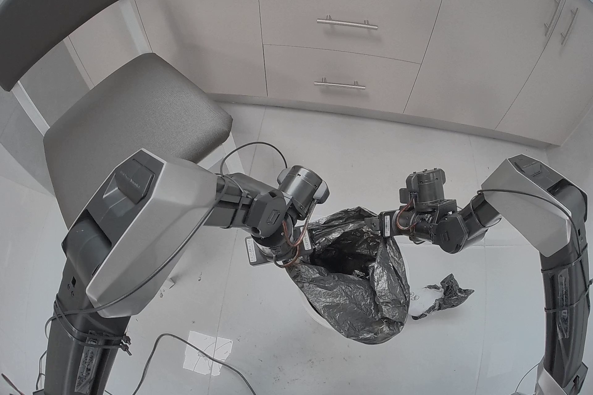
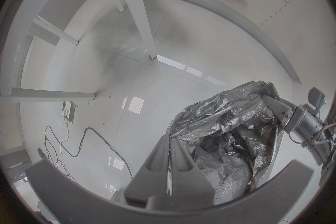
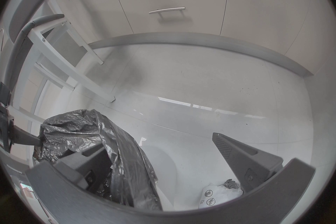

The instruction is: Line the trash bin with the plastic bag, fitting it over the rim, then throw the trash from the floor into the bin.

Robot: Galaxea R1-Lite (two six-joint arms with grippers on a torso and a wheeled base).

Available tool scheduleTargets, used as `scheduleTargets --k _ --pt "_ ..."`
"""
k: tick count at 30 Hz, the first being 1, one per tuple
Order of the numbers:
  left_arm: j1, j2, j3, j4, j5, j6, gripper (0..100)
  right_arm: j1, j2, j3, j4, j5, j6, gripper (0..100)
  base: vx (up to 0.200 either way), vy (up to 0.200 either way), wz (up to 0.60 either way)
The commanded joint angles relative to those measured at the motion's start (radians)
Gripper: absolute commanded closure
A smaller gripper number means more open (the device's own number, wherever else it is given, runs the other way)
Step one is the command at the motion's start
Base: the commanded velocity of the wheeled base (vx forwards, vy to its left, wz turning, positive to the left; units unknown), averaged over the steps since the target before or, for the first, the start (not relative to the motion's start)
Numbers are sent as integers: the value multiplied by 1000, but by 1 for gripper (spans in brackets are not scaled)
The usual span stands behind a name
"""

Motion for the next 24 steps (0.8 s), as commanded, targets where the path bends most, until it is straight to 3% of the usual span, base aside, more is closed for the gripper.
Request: scheduleTargets --k 1,18,24 --pt "-2 18 0 0 0 -1 100 -4 9 0 -1 0 0 0 0 0 0" --pt "0 42 11 -34 -11 -11 100 -24 -10 14 1 0 0 0 0 0 0" --pt "9 19 9 -30 -95 -67 100 -12 -109 68 16 0 -2 0 0 0 0"
